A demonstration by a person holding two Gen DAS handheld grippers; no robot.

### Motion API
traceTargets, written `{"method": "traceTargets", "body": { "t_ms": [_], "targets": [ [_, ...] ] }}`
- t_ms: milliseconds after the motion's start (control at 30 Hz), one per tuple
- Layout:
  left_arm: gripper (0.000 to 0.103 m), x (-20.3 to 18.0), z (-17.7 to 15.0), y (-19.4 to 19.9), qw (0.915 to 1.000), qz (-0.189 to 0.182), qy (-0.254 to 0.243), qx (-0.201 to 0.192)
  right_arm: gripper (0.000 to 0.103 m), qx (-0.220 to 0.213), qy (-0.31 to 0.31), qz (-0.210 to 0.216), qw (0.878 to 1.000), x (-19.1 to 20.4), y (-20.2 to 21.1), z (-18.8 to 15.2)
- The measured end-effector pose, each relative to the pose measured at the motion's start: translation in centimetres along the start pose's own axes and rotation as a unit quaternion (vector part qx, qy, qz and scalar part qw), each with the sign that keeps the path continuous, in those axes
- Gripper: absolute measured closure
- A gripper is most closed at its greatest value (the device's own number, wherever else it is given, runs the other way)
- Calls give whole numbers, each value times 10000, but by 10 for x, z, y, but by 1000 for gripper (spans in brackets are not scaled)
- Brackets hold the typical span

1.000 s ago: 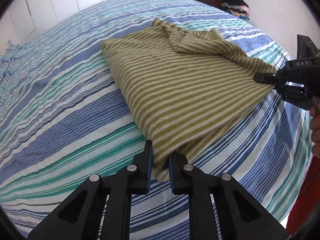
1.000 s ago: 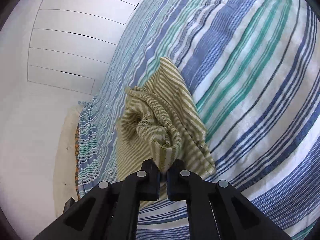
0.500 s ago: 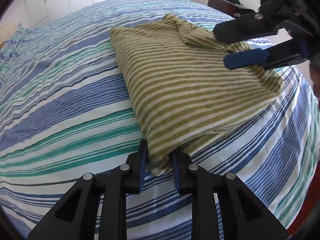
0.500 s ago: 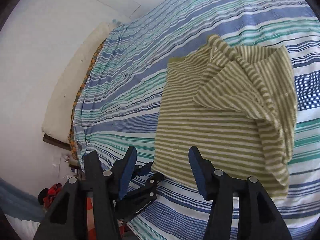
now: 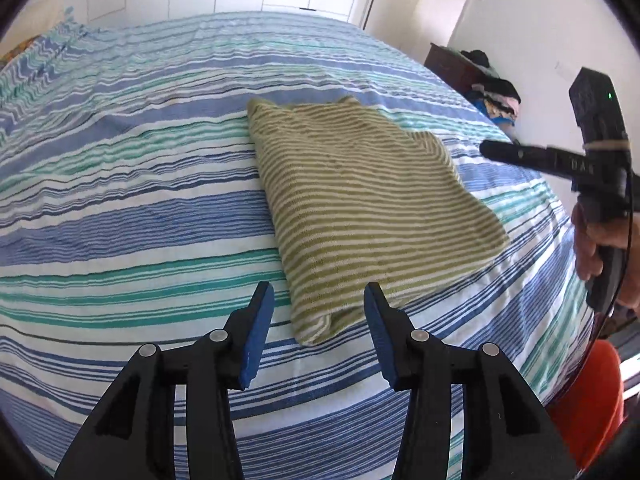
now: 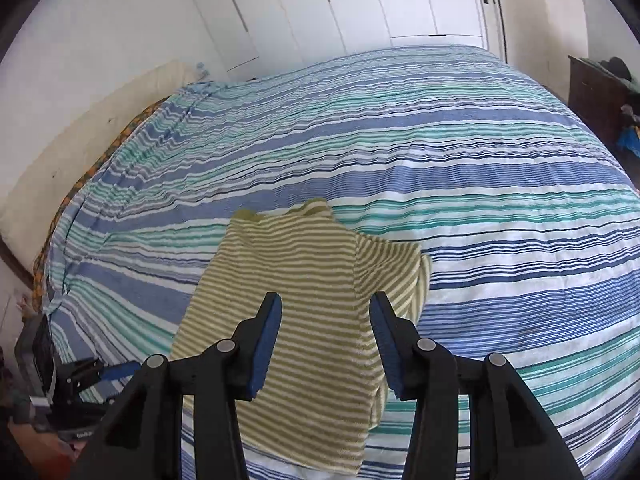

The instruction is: Fold small clothes

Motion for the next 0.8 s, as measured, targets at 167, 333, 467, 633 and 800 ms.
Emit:
{"method": "traceTargets", "body": {
  "t_ms": [167,333,467,633,800],
  "targets": [
    [64,-7,-28,-73,9897,502,-375,1285,56,1249,49,-256,9918,-10,-54,-113],
    [39,0,-38,-29,9949,330,-95,953,33,593,-406,-137,9973,5,4,-117],
    [22,20,-19,-16,9963,37,523,687,19,230,-463,-1,9987,-1,30,-112],
    [16,42,20,-64,9869,-357,1304,878,18,107,-1257,514,9907,-39,7,-67],
    [20,29,24,-113,9741,-662,1564,1495,30,982,-2524,1237,9546,-75,-73,-68]
  ]
}}
Point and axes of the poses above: each gripper's, at about its wrist camera, not at the fingertips, and y roughly against the way its jaws point, x to its left, z to its top, the point moved 7 cm from there along -y, roughly the way its jaws point, and after that the axes turned 2 degrees about -x, right-handed, at the moved point
